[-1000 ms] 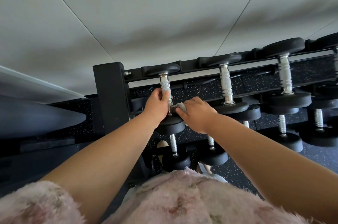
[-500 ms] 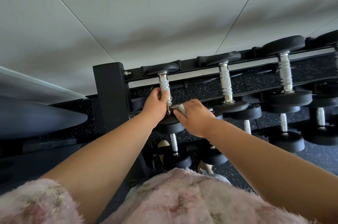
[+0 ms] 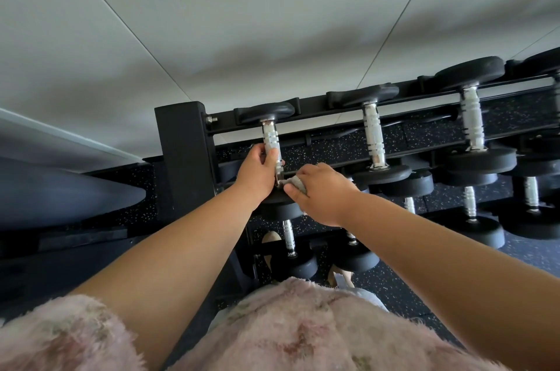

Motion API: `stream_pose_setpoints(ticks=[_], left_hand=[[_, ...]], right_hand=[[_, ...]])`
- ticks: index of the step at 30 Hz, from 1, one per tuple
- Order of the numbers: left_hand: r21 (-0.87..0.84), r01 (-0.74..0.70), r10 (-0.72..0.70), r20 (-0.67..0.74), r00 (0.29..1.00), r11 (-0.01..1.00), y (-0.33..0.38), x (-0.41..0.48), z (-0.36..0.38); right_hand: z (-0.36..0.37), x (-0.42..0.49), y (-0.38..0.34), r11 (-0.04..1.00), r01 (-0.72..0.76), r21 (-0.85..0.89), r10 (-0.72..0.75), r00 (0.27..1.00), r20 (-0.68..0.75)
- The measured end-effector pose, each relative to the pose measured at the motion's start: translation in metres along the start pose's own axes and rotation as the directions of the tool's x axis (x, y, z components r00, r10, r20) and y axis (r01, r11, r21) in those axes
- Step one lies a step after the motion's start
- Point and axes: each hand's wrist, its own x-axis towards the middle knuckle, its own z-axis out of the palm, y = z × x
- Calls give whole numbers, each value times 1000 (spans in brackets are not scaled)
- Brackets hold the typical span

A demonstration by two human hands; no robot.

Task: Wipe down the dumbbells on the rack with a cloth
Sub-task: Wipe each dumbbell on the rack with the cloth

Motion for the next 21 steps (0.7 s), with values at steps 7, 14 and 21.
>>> stream_pose_setpoints(ticks=[7,14,21], left_hand=[[20,7,-8,22,1000,1000,1,2,0],[-2,26,-26,4,1000,1000,0,1,2],[-84,51,-46,65,997,995,3,-1,-4]], right_hand=[[-13,-22,17,692,-327,644,388,920,50],[2,-6,-4,962,-181,205,181,983,19],[-19,-17,-10,767,-281,576,306,950,56]])
